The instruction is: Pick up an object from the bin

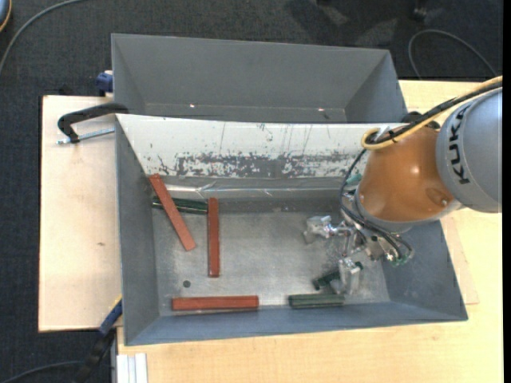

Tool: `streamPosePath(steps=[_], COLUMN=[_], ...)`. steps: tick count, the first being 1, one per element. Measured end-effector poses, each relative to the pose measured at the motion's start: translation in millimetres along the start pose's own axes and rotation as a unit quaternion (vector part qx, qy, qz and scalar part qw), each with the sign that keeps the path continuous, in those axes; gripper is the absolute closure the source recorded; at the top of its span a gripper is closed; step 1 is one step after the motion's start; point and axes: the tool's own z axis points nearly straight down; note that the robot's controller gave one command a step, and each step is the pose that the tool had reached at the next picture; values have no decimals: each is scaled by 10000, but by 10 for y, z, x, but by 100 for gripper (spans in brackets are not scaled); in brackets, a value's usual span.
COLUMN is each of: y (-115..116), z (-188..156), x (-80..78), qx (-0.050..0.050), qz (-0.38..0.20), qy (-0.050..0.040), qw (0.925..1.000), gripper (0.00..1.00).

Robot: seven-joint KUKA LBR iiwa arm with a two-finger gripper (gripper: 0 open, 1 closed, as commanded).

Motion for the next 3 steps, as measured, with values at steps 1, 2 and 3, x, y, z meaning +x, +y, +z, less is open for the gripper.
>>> streamPosePath(steps=[1, 2, 3], y=[17, 18, -398], z=[-4, 0, 4], x=[-5, -4, 370], qx=[-10, -11, -15], qz=[-9, -9, -1040], qy=[2, 4, 28], qw=[10000, 10000, 9946], gripper=[100, 0, 0])
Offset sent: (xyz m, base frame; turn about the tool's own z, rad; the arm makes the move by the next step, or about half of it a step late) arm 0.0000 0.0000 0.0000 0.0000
